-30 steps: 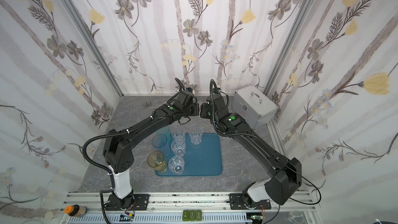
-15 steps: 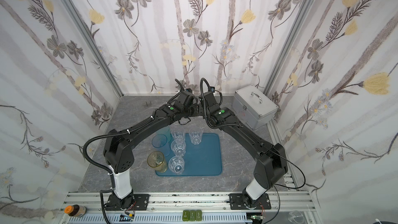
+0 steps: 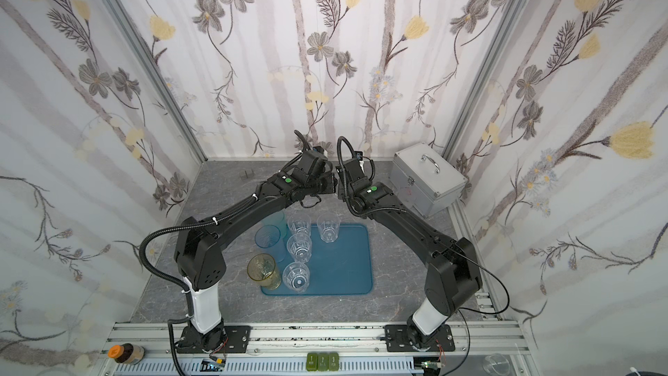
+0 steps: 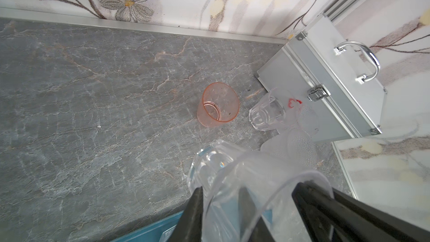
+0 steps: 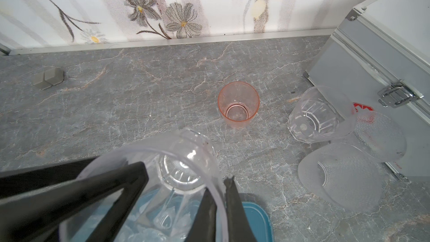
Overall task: Place the glasses into the tray
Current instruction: Place the glass on the tray.
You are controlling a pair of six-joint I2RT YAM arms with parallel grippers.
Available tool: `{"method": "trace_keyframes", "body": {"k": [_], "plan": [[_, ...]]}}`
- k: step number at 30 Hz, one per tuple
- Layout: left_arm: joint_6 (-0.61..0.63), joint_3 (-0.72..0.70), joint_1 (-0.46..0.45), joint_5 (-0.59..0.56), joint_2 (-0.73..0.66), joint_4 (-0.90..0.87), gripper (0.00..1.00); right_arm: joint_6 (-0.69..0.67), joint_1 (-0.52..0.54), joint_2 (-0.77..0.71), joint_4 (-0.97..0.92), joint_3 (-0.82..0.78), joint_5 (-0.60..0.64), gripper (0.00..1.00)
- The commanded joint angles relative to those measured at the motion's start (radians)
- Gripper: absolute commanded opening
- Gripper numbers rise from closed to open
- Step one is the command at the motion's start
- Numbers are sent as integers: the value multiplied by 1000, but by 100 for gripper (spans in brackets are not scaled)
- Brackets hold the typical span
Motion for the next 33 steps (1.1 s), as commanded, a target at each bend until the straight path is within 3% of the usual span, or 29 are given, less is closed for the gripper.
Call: {"method": "trace_keyframes", "body": {"k": [1,11,19,28,33], "plan": [[0,18,0,34,-18,58,34,17,-7,-18,56,-18,-24,4],[12,16,29,134,-77,59,51,124,-84,-118,132,-162,-160,2],[93,-20,73,130,-129,59,56,160,-102,-206,116,-238,-183,1],[216,-320,322,13,-357,66,60,57,-127,-345,-238,-268,-134,2],[255,-519,423,-68,-467,102,63,125,-60,-429,-323,-370,-154,3]]}}
